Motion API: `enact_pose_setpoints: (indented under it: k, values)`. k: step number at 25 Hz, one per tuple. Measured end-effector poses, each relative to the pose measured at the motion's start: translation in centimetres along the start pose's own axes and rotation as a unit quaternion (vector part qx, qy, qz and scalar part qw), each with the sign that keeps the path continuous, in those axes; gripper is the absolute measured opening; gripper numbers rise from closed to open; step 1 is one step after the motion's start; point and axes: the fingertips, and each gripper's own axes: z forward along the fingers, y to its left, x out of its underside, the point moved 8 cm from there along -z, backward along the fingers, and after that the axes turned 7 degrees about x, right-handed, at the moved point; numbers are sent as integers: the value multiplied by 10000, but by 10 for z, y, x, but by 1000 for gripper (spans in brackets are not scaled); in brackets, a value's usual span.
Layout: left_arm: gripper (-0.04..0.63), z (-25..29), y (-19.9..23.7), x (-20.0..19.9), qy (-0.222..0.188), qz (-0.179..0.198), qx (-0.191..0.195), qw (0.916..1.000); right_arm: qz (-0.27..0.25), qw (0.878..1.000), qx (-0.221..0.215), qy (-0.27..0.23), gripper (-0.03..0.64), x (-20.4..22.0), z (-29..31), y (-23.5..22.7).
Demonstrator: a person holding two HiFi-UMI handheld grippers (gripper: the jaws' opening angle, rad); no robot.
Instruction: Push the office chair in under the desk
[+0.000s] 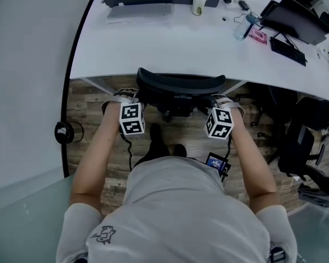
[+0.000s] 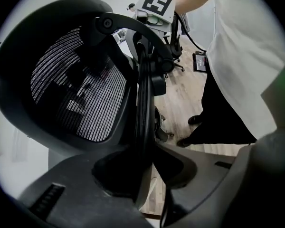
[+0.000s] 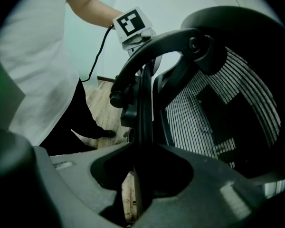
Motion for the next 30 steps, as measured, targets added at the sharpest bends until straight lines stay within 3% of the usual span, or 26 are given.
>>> enact_pose_setpoints:
  k: [11, 30]
  values:
    - [123, 19, 40, -18, -21, 101, 9, 9999, 82, 10000, 20, 9, 114, 28, 10, -36]
    - [126, 25, 42, -41, 29, -22, -67, 10000, -21, 9999, 71, -128, 126, 52, 5, -45]
